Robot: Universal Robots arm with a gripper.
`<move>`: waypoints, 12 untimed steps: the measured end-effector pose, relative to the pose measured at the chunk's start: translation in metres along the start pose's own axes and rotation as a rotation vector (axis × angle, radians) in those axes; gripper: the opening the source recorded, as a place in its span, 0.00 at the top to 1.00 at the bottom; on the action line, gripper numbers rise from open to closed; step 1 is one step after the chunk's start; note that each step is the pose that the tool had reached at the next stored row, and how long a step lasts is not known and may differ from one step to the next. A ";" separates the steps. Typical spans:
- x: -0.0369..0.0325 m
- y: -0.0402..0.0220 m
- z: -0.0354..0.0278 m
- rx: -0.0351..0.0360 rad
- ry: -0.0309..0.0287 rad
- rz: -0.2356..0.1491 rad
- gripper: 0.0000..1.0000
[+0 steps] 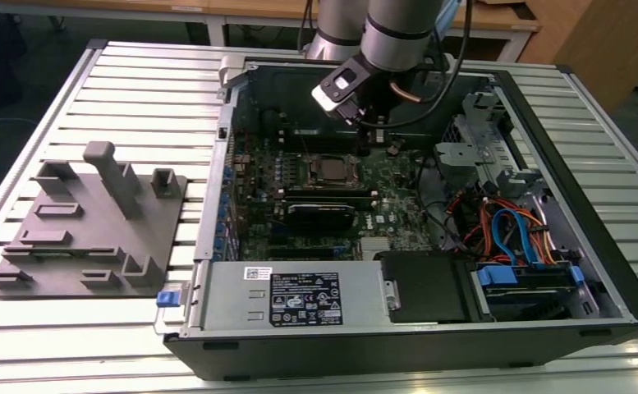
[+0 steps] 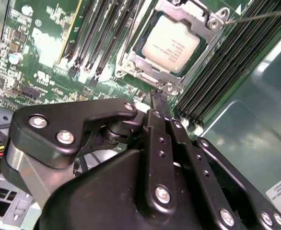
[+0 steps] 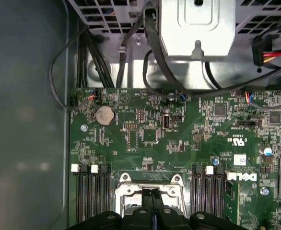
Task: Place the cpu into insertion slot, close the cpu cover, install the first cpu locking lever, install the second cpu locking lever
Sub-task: 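Close the cpu cover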
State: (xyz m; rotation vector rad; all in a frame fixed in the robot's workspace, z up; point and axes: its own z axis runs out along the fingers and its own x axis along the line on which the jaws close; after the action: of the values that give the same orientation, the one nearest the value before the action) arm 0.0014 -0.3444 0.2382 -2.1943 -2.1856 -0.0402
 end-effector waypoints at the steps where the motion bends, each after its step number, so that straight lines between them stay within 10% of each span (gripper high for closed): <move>1: 0.0000 -0.0014 0.0008 0.0000 0.0000 0.000 0.89; 6: -0.0019 -0.0158 0.0047 0.0001 -0.0002 0.000 0.89; 12: -0.0021 -0.0186 0.0060 0.0001 0.0000 0.000 0.89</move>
State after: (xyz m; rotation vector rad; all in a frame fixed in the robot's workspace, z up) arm -0.0173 -0.3461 0.2324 -2.1938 -2.1860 -0.0401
